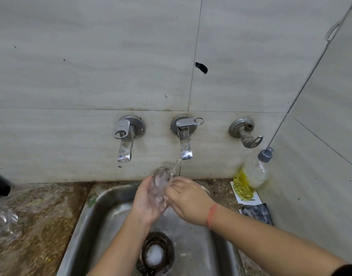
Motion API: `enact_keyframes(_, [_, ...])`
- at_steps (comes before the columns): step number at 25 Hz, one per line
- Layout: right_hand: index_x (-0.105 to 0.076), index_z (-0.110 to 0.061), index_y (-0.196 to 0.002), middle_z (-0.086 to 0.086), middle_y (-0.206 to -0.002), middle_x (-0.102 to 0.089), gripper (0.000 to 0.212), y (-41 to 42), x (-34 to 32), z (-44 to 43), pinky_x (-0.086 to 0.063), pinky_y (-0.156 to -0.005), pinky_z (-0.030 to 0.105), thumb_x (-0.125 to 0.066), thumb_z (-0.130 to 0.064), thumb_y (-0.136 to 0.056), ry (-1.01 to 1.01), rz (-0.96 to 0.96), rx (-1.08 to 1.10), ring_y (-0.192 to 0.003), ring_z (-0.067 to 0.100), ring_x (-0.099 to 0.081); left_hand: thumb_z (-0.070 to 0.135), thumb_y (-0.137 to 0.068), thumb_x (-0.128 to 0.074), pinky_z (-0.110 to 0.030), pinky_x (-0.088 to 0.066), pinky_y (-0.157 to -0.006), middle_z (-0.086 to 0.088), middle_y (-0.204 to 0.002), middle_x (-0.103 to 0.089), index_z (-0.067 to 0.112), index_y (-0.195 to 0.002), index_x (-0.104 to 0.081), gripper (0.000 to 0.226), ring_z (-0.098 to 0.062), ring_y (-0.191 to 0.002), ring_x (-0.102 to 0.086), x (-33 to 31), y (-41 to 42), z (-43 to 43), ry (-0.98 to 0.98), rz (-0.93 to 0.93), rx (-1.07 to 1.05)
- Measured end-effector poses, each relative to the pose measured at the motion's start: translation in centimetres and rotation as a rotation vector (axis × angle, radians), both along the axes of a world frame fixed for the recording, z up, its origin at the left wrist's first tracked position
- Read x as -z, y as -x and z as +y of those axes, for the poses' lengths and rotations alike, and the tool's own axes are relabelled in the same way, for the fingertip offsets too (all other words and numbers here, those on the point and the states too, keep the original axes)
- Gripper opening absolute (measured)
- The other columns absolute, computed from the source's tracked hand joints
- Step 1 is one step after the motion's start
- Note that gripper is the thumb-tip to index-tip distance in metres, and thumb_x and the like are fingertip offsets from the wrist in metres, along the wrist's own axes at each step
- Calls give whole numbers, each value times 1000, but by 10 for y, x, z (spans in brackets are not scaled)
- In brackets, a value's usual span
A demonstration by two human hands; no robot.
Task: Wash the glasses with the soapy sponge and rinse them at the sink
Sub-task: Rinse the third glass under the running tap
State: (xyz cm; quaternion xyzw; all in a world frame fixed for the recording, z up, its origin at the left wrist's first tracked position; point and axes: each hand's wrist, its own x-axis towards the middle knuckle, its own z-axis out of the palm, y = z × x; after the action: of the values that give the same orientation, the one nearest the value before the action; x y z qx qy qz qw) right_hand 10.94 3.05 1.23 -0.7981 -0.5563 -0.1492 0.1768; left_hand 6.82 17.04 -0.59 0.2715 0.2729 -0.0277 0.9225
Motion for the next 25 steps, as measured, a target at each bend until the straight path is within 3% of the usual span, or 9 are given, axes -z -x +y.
enact_keyframes(3, [-60,-10,-91,10,-82,-65,19,23,-6,15,-38,-85,30,-43,-18,-95,-94,323,178,-80,27,-59,15,-87,-49,-25,-52,-54,-8,-70,-61,8,-74,-63,20,-20,-61,-62,2,-12,-4,-24,9,-117])
enact_keyframes(8, [-64,-11,-90,3,-90,-70,14,-21,9,-18,-35,-110,35,-53,-18,-93,105,-295,-135,-95,21,-64,14,-78,-55,-30,-54,-57,-14,-79,-67,-2,-83,-71,24,-24,-67,-64,-10,-3,10,-83,117,204])
enact_keyframes(10, [-64,-9,-92,6,-85,-70,16,-9,11,-8,-41,-100,31,-52,-20,-89,26,-89,33,-86,24,-66,15,-86,-48,-27,-51,-55,-14,-80,-68,1,-80,-71,27,-24,-63,-65,-13,-1,2,-5,49,73])
enact_keyframes(12, [-61,-10,-97,10,-87,-69,35,17,1,10,-47,-83,39,-36,-35,-92,-122,422,203,-83,29,-64,17,-90,-45,-30,-51,-58,-14,-81,-68,3,-75,-70,32,-24,-61,-66,-4,-7,-7,-29,19,-103])
enact_keyframes(14, [-58,-12,-99,9,-96,-68,34,21,1,13,-47,-85,42,-35,-37,-95,-78,589,120,-90,26,-61,22,-94,-43,-35,-53,-71,-19,-94,-66,1,-93,-67,32,-27,-75,-66,5,-11,-7,-101,63,-149])
enact_keyframes(18, [-65,-10,-100,4,-102,-70,14,-13,8,-12,-36,-109,35,-62,-13,-87,102,-235,-183,-108,20,-61,28,-98,-39,-27,-55,-50,-12,-73,-67,0,-89,-66,39,-23,-60,-65,-2,-5,7,-80,91,101])
enact_keyframes(20, [-61,-9,-96,7,-94,-70,13,-9,5,-4,-41,-103,34,-63,-11,-83,65,-100,-112,-97,24,-63,27,-97,-41,-29,-55,-53,-13,-79,-68,0,-94,-66,37,-23,-65,-67,-5,-3,1,-18,36,46])
enact_keyframes(23, [-59,-7,-96,15,-95,-66,22,22,-11,20,-44,-86,38,-44,-23,-93,-42,481,192,-92,32,-59,23,-95,-42,-34,-54,-73,-14,-85,-66,1,-93,-66,33,-25,-77,-65,4,-9,-13,-34,26,-137])
enact_keyframes(25, [-61,-10,-100,12,-102,-67,22,20,-10,12,-44,-93,39,-45,-24,-93,23,375,71,-99,29,-59,18,-87,-47,-32,-55,-71,-14,-83,-65,0,-88,-65,25,-25,-73,-64,2,-5,-8,-60,25,-82])
